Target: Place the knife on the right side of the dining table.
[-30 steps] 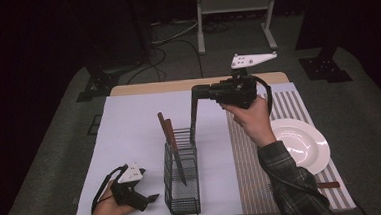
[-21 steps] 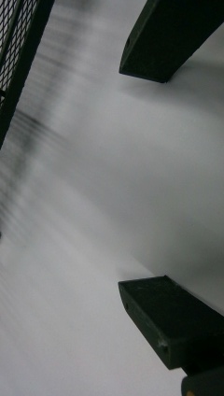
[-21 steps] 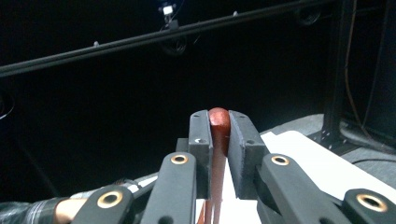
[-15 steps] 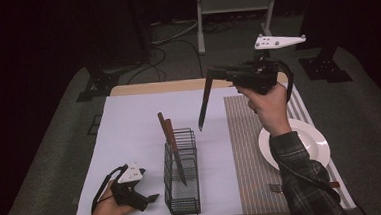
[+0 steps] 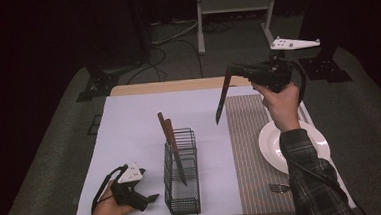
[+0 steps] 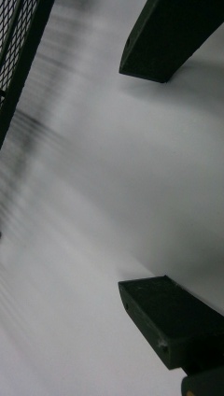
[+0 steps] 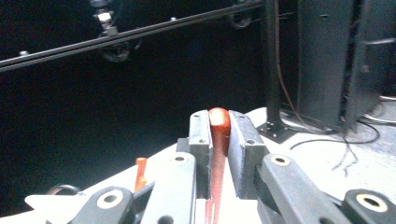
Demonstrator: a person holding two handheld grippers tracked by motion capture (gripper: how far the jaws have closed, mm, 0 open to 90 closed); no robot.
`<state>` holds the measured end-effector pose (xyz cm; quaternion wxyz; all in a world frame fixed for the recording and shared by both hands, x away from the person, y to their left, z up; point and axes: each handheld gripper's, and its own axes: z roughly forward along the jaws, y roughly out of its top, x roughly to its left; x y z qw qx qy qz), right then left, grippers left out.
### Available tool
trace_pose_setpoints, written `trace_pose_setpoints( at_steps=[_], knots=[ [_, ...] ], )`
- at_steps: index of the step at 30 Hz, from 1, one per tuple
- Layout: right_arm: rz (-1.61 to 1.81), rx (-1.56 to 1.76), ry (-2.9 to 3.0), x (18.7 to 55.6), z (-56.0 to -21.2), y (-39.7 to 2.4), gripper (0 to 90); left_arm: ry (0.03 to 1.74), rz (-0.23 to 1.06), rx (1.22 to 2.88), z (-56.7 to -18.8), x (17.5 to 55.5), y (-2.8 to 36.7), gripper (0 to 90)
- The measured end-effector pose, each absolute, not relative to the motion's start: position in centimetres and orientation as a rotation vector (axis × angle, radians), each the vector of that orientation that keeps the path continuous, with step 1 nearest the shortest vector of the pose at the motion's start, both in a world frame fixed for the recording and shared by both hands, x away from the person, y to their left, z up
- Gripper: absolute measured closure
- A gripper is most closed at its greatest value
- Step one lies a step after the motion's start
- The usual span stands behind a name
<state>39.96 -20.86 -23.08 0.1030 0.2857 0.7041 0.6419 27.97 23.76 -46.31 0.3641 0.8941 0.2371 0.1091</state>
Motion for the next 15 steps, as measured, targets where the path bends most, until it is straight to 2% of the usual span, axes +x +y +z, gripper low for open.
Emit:
trace_pose_setpoints(
  at_steps=[15],
  knots=[
    [1.824, 1.079, 1.948, 42.8, -27.3, -25.7, 80.3, 0.608, 0.282, 2.301, -46.3, 28.0, 23.8, 0.0]
  ],
)
